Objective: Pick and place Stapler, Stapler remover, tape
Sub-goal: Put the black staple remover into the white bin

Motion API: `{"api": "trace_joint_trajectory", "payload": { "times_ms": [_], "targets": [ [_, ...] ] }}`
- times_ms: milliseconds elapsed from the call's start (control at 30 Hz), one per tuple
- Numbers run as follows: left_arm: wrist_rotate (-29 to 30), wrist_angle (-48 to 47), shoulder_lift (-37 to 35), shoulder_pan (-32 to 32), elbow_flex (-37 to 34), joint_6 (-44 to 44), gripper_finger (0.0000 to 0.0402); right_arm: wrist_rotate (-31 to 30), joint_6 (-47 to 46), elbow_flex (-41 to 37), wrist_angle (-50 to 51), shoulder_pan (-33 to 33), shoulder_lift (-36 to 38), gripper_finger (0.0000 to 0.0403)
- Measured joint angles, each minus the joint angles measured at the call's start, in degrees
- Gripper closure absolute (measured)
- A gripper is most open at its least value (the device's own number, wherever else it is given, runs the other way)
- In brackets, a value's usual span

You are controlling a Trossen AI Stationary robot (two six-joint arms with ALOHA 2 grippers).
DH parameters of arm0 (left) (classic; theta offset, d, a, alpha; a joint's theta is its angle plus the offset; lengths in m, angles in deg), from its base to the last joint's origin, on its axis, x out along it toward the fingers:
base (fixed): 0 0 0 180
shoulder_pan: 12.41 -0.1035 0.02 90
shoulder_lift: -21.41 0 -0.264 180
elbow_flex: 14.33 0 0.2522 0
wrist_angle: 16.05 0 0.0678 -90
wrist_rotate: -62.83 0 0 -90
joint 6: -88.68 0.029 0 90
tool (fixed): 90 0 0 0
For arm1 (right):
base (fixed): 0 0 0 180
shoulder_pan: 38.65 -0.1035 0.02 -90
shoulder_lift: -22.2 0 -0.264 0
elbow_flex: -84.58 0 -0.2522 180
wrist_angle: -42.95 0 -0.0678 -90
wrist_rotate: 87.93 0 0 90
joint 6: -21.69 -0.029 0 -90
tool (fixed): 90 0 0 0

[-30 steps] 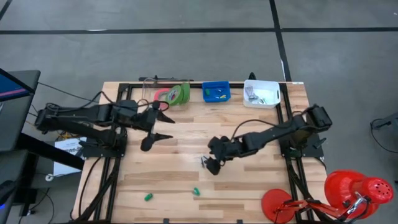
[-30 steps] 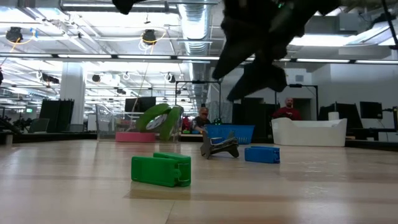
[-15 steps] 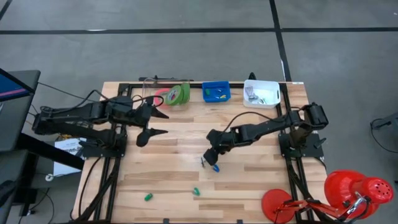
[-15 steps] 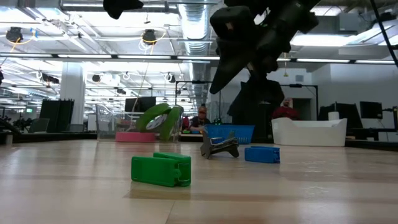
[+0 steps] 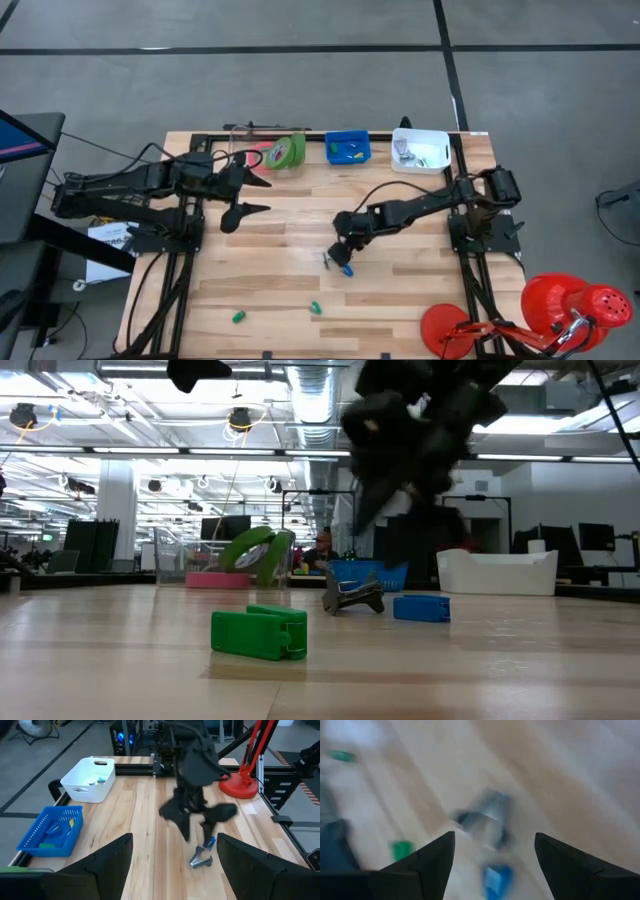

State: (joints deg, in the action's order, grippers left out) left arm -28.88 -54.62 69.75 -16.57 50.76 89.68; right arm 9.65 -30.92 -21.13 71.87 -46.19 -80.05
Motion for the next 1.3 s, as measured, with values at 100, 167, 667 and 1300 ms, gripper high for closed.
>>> {"api": "trace_joint_trajectory", "payload": {
  "times_ms": [100,167,667,1300],
  "targets": [
    [0.00,0.15,-0.01,0.00,-0.02,0.00,0.0124,0.06,0.22,-0.02,0.05,-1.46,-2.16,0.0137],
    [0.00,0.37,0.05,0.00,-0.01,-0.19,0.0124,-0.07,0.26,1.34,-2.40,-2.37,-4.41,0.0137],
    [0.00,0.48,0.46,0.07,-0.02,-1.31,0.0124,-1.67,1.57,2.21,-0.48,-2.11,-4.65,0.0209],
    [0.02,0.41,0.46,0.07,-0.02,-1.51,0.0124,-2.13,2.09,2.25,-0.61,-1.66,-4.95,0.0326]
  ]
}}
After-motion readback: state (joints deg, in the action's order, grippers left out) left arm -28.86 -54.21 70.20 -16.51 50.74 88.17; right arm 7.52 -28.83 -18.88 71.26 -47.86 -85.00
